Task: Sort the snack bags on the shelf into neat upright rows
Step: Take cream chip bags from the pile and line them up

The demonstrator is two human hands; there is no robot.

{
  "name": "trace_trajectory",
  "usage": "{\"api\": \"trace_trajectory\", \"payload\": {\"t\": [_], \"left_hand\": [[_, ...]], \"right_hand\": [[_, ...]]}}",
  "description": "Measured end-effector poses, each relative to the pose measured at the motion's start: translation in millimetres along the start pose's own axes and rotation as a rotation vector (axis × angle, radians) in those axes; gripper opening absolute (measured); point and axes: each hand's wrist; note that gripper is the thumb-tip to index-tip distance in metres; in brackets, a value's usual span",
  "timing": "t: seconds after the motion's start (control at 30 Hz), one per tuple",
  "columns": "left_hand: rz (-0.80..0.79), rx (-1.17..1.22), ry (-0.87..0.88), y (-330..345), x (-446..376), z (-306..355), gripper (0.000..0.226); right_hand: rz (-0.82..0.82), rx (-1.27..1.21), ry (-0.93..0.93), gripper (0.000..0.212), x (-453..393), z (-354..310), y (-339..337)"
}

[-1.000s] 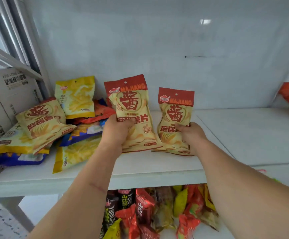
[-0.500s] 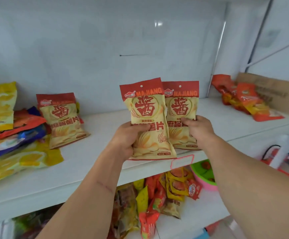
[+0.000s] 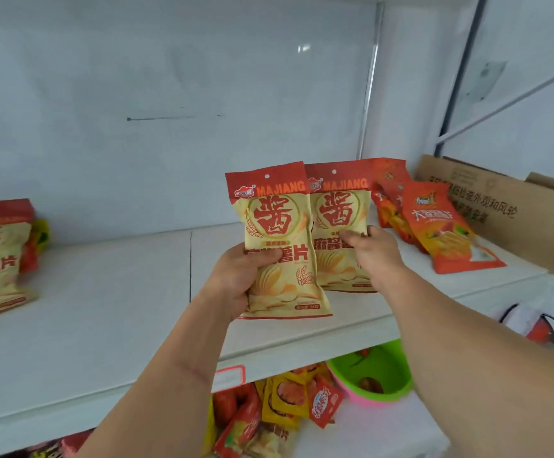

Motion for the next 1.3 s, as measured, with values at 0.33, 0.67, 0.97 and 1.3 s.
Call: {"api": "trace_trajectory", "payload": {"t": [0.33, 0.67, 0.97, 1.3], "left_hand": [[-0.001, -0.028, 0.038, 60, -88, -9, 0.027], [0.105, -0.041, 0.064, 105, -146, -18, 0.025], [0.247, -0.058, 0.078, 155, -171, -32, 0.023], [0.444, -0.198, 0.137, 193, -210, -54, 0.029]], "right_hand": [[-0.029, -0.016, -0.013, 0.023, -99, 16, -1], [-0.170, -0.049, -0.043, 0.014, -193, 29, 18], [-0.298, -0.070, -0.002, 0.035, -251, 42, 26], [-0.284, -0.084, 0.009, 0.071, -253, 39, 20]]}}
Point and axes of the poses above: each hand's wrist, its own x-axis away from the middle knuckle, its own y-axis out of the palm, z = x × y, and after that the axes turned 7 degrees about z, right-handed
